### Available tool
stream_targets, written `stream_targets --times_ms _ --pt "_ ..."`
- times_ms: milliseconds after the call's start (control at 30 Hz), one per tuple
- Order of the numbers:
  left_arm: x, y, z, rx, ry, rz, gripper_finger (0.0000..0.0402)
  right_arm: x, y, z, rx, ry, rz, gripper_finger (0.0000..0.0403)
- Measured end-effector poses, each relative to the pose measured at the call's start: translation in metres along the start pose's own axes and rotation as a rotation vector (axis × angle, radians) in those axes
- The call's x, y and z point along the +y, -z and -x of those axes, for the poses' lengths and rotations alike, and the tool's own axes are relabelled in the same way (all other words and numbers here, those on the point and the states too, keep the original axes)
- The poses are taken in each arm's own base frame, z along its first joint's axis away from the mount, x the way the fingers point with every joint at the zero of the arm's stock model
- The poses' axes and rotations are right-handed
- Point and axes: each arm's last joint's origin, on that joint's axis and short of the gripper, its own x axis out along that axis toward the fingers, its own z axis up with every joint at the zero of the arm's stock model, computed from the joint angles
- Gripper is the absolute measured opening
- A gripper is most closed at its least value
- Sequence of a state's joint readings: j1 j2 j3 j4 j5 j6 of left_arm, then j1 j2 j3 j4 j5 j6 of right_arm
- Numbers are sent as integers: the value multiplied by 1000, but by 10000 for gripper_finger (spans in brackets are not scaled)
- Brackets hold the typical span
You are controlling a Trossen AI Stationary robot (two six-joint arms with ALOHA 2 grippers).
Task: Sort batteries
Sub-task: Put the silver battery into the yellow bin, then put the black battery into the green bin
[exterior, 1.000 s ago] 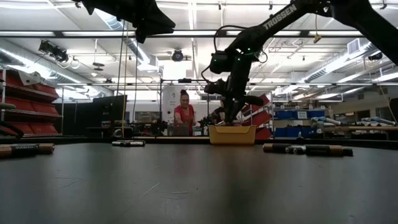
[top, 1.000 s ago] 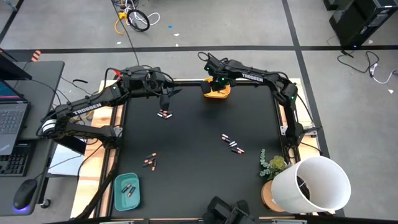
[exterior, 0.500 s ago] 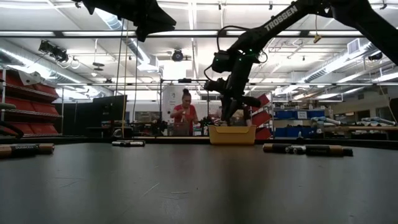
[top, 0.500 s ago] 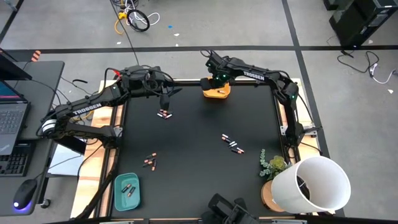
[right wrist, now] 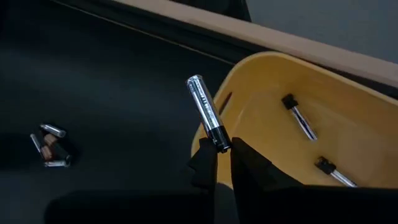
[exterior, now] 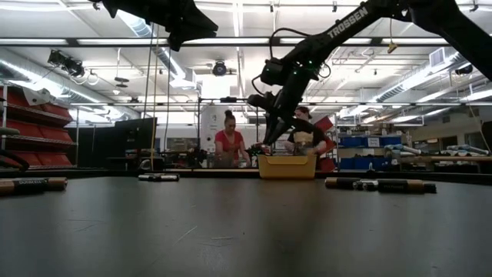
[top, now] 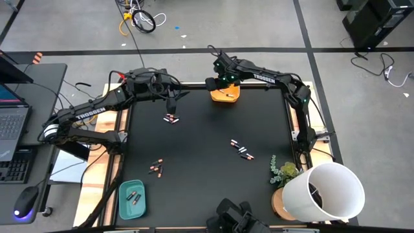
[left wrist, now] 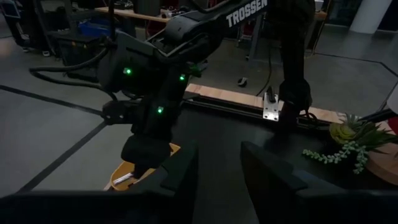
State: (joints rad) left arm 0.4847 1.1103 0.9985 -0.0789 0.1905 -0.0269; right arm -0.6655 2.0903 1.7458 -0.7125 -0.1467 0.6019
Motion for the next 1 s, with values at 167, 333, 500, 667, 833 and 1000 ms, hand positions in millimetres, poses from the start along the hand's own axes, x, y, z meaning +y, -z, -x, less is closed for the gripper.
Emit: stream_targets --times_ms 167,333,500,667,833,1000 --pt "0 0 0 0 0 0 135 -3 4 0 38 26 17 32" --pt "0 0 0 0 0 0 135 -8 6 1 78 58 9 31" --pt "0 0 0 0 0 0 135 -10 6 1 88 70 34 30" --pt "0 0 0 0 -10 3 135 -20 6 4 150 65 31 30" --pt "0 0 0 -2 -10 2 135 -24 8 5 175 100 94 48" --pt "0 -1 0 -9 -9 1 135 -24 8 5 174 99 93 104"
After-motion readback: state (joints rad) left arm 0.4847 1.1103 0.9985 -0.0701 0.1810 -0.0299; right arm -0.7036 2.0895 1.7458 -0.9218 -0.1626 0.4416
